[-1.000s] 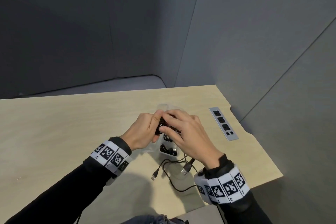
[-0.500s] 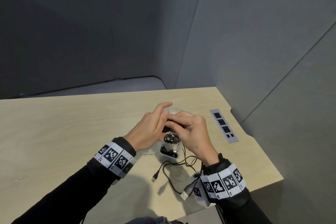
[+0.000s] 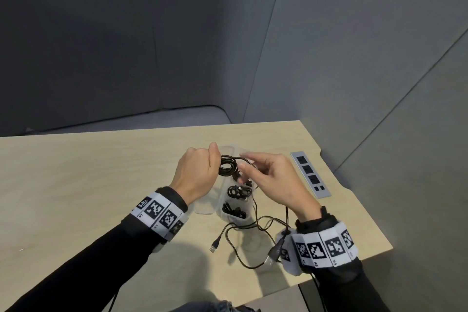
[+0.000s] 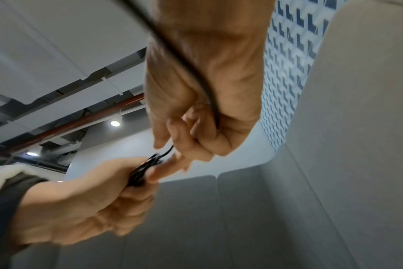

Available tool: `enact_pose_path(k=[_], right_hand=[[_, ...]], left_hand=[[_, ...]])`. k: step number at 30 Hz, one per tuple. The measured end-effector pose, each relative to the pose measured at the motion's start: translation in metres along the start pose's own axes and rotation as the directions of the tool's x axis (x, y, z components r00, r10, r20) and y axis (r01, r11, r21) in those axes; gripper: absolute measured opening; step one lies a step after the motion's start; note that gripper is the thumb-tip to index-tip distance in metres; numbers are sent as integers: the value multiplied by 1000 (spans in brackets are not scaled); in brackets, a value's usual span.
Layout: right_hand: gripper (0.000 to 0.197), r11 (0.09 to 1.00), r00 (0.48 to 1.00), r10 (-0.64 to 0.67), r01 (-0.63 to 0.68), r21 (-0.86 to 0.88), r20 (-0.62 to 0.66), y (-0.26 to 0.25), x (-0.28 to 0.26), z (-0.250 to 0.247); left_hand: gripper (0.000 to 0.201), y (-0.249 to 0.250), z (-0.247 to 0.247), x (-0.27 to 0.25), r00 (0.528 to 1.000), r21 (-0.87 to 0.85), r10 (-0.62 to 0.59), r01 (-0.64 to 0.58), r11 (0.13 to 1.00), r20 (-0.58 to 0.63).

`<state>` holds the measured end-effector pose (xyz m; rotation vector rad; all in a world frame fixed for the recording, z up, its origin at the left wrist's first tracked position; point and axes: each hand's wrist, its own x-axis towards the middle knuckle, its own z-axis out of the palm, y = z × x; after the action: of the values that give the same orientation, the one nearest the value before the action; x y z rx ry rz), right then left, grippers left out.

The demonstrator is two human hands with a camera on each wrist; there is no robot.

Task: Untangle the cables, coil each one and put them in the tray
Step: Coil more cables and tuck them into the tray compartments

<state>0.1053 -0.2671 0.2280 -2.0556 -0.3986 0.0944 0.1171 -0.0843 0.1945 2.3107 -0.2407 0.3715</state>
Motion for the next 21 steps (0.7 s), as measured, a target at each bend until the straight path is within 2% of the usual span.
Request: enact_pose_path(k=[2,4,7,10,12,14,16,19,21], right_hand=[[13,998,997,-41,44,-36,63,-1,0,-12],[13,994,993,-110,111,-20,44,-2,2,-18],[16,986,986,-162,163,32,-33,-5,9,-8],[22,991,994,-105,105,78,-4,4,13,17],[27,993,997,-62,66,-103,45,9,8,29],[25,920,987,-13,73,-386,157,7,1,35],[28,792,974,6,135,-596,228,1,-9,39],[29,684,964,-58,229,-693,261,-7,-21,38],[34,646,954,-168,295,-703,246,-17,-24,30]], left_hand=[[55,-5,-4,0,991,-87,101,-93,992,84],[53,-6,-5,-2,956,-178,242,-212,961,166],[49,1,-1,-5,936,-268,330,-288,919,126],[53,9,-3,-1,957,-311,284,-286,906,-53],[55,8,-7,5,965,-238,226,-252,938,-134],[52,4,-11,10,974,-160,139,-169,973,-181],[51,-2,-14,13,977,-98,56,-78,992,-205],[51,-18,-15,14,980,77,32,-17,997,-194],[52,-25,-13,9,983,206,66,-30,978,-169]])
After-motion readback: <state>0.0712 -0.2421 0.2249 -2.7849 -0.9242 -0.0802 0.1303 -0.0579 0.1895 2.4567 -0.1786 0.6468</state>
